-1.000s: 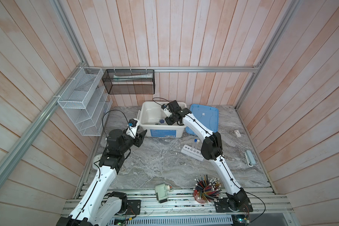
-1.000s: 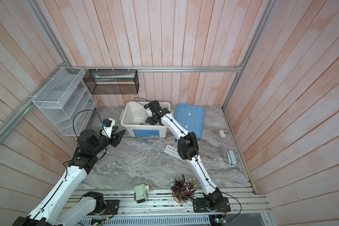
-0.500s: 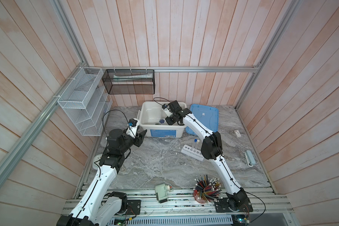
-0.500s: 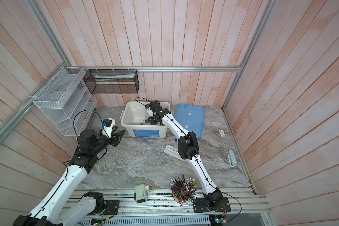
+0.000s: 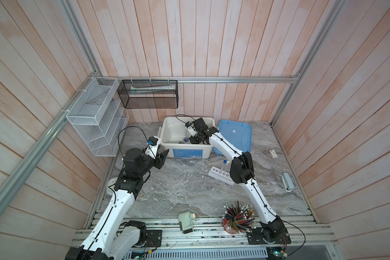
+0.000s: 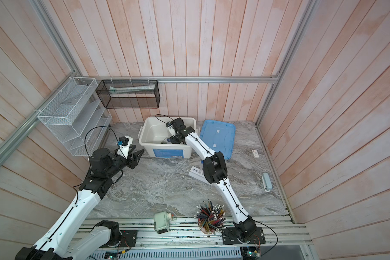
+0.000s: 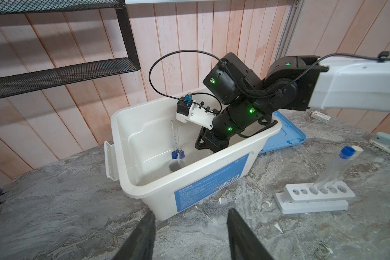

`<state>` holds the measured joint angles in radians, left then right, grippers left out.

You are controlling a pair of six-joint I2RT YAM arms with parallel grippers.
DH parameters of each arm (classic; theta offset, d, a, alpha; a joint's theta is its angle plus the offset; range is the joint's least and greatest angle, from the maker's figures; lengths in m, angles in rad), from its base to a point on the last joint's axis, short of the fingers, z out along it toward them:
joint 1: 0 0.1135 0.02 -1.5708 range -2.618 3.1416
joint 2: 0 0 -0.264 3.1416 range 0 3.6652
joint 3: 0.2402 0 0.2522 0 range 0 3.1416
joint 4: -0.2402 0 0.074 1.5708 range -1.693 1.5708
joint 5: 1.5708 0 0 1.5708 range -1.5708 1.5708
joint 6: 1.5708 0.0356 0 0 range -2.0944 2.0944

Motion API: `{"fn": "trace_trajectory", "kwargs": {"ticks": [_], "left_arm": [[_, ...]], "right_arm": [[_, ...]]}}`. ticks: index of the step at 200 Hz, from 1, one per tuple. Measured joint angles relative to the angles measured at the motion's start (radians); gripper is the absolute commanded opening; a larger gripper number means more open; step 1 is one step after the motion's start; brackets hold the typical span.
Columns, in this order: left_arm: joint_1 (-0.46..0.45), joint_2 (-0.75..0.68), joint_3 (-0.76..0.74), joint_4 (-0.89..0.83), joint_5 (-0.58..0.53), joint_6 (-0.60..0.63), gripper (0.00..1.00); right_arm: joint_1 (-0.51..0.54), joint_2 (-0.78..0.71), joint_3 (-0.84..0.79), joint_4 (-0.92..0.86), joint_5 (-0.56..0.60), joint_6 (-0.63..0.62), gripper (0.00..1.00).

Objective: Organize the chemistry lab equipment
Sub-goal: 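Lower the petri dish into the bin and open the right gripper, then raise the right gripper from the bin and move it toward the blue lid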

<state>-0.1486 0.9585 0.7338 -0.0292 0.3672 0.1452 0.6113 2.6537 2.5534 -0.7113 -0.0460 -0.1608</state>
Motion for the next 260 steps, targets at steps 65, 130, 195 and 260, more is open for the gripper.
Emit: {"fn": "trace_trajectory", "kwargs": {"ticks": [65,130,195,260], "left_arm": [[0.004,0.002,0.0,0.0,0.002,0.0,0.53],[0.005,0.002,0.0,0.0,0.003,0.0,0.53],[0.005,-0.028,0.0,0.0,0.003,0.0,0.53],[0.005,-0.066,0.0,0.0,0.021,-0.008,0.53]], "right_arm": [[-0.01,0.006,0.0,0.0,0.0,-0.001,0.08],[-0.01,0.003,0.0,0.0,0.0,0.0,0.19],[-0.01,-0.085,-0.001,-0.003,0.003,0.0,0.22],[-0.01,-0.192,-0.001,-0.021,0.022,0.001,0.22]]}}
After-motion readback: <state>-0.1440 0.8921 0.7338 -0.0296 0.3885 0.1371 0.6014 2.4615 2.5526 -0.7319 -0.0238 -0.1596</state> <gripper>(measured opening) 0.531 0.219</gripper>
